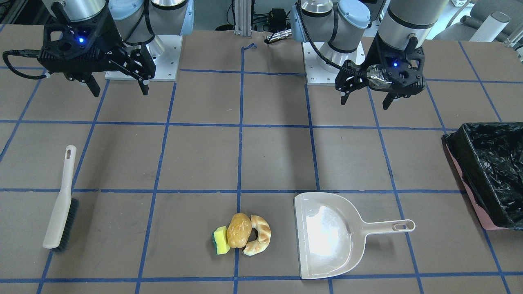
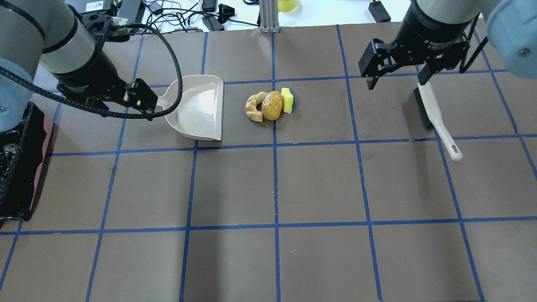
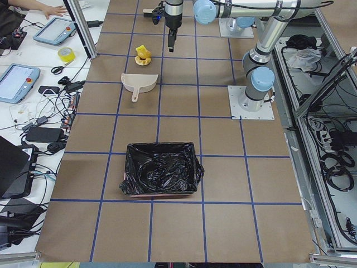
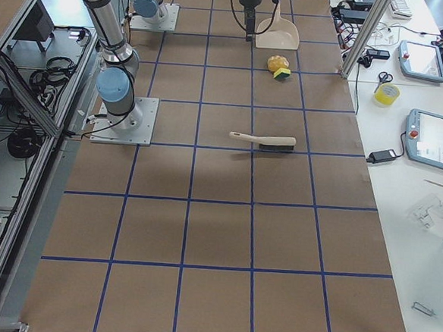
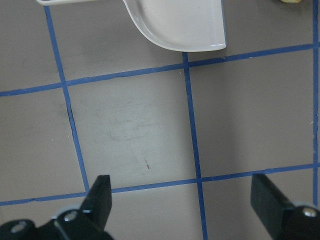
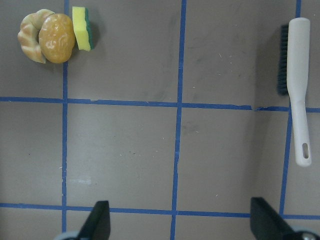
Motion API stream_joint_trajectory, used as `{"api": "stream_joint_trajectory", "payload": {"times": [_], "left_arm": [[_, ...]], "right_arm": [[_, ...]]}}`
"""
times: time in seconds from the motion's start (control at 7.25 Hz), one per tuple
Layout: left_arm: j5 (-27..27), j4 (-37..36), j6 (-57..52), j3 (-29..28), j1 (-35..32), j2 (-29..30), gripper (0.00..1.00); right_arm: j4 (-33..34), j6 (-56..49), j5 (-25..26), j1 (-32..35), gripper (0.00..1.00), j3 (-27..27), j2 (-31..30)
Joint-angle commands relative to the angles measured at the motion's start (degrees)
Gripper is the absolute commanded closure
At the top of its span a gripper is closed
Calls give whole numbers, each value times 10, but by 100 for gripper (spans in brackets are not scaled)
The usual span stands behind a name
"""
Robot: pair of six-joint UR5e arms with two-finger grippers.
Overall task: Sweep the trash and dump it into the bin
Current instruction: 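Grasp the white dustpan with the left gripper while the right grasps the brush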
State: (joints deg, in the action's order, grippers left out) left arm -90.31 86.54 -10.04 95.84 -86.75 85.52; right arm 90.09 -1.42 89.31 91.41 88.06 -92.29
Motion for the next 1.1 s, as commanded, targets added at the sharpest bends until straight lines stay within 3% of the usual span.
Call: {"api": "stream_joint_trajectory", "payload": {"times": [0.0,0.14,0.55,0.97], "left_arm": [[5,-2,2,-1,2,3,0],[-1,-1,-15,0,6,6,0],[-4,-12,-235,0,10,39,0],[-2,-79,-504,-1,59,108,3]], "right_arm": [[0,1,-1,0,0,0,0],[2,3,-3,0,0,0,1],[5,0,-5,-4,0,-1,3],[-7,-5,8,-34,0,6,65]]}}
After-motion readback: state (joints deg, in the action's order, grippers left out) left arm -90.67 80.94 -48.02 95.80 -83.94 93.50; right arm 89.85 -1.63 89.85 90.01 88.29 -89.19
